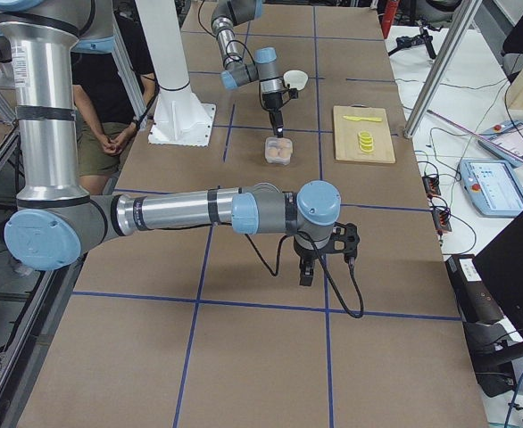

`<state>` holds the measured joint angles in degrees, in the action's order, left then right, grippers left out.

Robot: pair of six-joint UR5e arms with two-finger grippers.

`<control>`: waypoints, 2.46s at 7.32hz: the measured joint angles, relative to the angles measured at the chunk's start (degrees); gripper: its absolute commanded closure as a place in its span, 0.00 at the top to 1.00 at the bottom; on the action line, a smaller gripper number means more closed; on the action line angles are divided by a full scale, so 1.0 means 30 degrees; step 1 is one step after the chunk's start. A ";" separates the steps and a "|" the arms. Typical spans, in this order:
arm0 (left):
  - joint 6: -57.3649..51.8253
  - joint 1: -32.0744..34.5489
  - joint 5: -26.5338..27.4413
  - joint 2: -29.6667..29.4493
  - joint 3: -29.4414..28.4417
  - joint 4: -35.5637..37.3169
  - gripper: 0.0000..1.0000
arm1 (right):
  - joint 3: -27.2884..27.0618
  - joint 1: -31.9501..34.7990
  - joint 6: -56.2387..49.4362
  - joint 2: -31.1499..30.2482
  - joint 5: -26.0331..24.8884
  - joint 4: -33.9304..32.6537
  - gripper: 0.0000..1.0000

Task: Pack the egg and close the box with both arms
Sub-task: 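Open the left gripper and withdraw it while the right arm approaches the carton, then push the open carton lid down over the eggs with the right gripper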

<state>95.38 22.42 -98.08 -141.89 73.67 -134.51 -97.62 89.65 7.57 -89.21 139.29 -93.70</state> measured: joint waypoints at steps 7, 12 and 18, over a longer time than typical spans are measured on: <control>-0.6087 0.5724 -0.5154 0.3231 0.7731 0.8986 1.00 | -0.0770 -0.6875 1.5400 -0.0598 -0.0194 1.1831 0.45; -1.5424 1.1273 -0.6255 0.6607 1.0214 1.2951 1.00 | -0.3031 -1.4439 2.1900 0.0610 -0.2948 1.3569 0.00; -2.3779 1.5574 -0.6377 1.0008 0.9782 1.2866 1.00 | -0.2543 -1.8399 2.3322 0.8069 -0.6965 0.8164 0.58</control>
<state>24.04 69.15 -117.21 -111.87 103.02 -95.91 -105.26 34.45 77.54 -65.00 118.40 -69.21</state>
